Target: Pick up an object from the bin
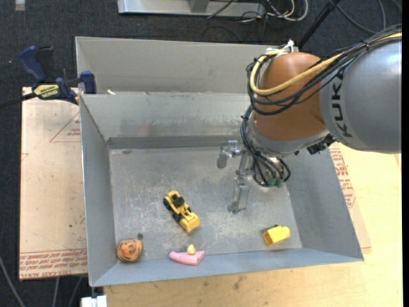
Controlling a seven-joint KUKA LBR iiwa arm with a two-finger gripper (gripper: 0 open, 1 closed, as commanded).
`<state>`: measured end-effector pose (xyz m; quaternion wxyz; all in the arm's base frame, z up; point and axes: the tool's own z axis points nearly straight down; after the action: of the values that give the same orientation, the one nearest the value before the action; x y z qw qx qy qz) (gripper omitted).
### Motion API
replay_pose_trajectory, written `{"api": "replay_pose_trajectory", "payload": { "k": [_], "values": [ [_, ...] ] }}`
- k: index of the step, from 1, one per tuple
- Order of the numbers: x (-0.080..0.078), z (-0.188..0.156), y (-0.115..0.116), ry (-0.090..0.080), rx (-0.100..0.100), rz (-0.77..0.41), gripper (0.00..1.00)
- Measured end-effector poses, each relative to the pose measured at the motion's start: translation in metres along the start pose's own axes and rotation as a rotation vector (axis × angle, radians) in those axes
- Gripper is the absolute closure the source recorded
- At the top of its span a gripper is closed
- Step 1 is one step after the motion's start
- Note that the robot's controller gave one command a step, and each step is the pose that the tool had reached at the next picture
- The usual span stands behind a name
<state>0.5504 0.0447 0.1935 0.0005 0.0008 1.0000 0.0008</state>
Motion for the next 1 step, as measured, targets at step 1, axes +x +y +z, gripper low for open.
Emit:
{"api": "replay_pose_trajectory", "payload": {
  "k": [1],
  "values": [
    [0.0, 0.0, 0.0, 0.0, 0.0, 0.0, 0.0]
  ]
}}
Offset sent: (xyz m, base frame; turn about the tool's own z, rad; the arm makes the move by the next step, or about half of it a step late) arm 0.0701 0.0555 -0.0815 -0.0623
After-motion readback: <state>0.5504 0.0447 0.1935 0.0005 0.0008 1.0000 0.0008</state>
